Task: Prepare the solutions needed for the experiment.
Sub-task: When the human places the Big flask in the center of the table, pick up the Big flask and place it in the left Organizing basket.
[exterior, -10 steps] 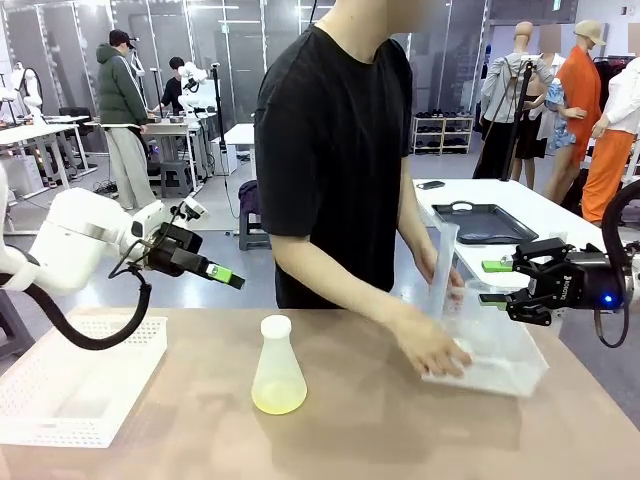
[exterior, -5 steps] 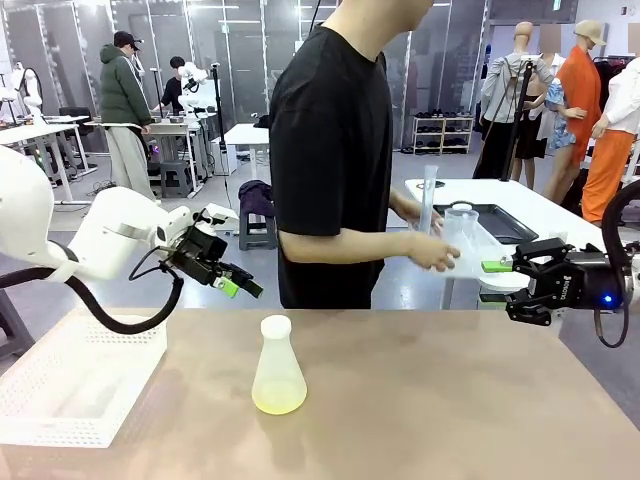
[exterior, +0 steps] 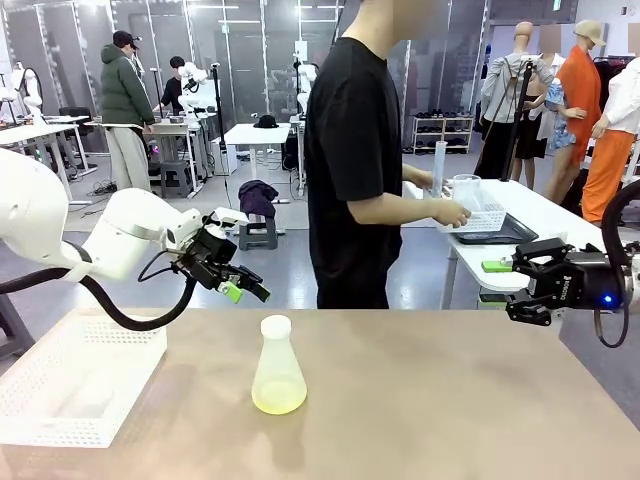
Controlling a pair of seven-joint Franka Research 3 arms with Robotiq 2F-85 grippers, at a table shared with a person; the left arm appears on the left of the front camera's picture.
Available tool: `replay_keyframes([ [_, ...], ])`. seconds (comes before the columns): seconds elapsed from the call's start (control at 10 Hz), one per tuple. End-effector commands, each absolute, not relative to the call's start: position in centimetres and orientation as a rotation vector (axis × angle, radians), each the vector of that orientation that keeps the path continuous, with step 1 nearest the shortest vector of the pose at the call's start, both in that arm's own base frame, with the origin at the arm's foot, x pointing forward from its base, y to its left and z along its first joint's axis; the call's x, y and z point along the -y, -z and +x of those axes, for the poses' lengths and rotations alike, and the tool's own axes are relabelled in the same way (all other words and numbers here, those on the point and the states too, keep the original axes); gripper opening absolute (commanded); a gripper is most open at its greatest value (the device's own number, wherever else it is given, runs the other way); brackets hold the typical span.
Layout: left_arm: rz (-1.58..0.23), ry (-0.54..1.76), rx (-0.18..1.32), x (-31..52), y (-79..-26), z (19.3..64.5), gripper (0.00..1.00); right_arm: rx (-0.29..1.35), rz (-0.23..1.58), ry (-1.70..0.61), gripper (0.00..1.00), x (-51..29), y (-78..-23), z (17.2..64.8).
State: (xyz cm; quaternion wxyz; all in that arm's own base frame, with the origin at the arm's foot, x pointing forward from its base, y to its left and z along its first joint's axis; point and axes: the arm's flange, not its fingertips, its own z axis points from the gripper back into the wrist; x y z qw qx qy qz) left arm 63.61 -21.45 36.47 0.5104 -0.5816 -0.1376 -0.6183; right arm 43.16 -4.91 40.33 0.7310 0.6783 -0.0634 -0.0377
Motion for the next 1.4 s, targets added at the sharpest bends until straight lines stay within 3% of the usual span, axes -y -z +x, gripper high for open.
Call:
replay_keyframes([
  [0.0, -1.385, 1.470, 0.337, 21.2, -36.9, 63.4, 1.00, 0.145, 1.508, 0.081, 0.60, 4.9, -40.5, 43.2],
  [0.5, -1.546, 1.758, 0.471, 23.8, -34.8, 68.3, 1.00, 0.145, 1.508, 0.081, 0.60, 4.9, -40.5, 43.2],
  [1.3, -1.776, 1.890, 0.407, 23.9, -30.1, 70.0, 1.00, 0.145, 1.508, 0.081, 0.60, 4.9, -40.5, 43.2],
])
